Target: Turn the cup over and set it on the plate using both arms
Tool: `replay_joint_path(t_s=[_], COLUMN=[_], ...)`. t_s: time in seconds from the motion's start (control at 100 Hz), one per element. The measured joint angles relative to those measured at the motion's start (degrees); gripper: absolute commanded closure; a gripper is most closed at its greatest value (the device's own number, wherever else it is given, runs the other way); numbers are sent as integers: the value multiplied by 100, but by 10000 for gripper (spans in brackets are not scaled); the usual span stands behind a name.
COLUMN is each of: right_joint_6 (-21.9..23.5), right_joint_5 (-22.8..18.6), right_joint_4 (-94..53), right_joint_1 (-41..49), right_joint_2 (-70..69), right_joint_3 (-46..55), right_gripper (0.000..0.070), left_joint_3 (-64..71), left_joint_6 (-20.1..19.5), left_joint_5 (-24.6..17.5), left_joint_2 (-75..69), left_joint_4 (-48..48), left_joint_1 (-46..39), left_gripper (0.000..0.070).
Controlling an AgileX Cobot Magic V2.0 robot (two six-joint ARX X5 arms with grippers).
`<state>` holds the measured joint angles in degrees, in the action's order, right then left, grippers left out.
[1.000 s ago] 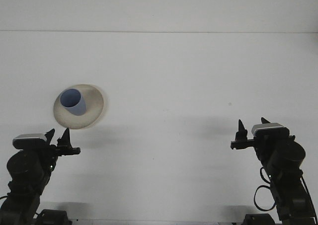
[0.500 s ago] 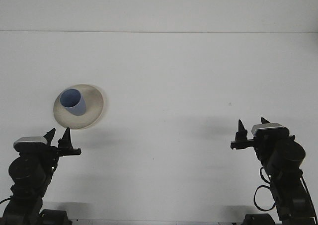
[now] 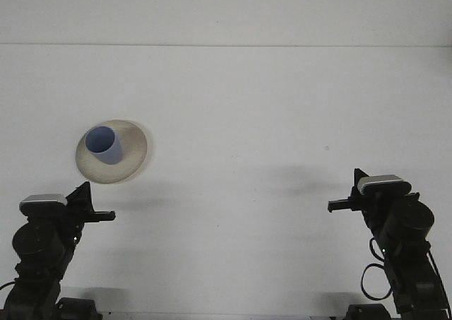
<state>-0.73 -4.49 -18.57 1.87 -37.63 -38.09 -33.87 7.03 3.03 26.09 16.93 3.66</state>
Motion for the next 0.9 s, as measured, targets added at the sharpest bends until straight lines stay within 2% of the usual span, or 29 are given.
replay_joint_path(t_s=[0.9], right_joint_6=[0], right_joint_5=[0], right_joint_4=[0], right_joint_1=[0], right_joint_2=[0], right_joint_3=[0], right_gripper=[695], left_joint_3=[0], left_joint_6=[0], left_joint_5=[2], left_joint_2=[-116], left_joint_4=[-2], left_joint_1=[0], left_gripper=[689])
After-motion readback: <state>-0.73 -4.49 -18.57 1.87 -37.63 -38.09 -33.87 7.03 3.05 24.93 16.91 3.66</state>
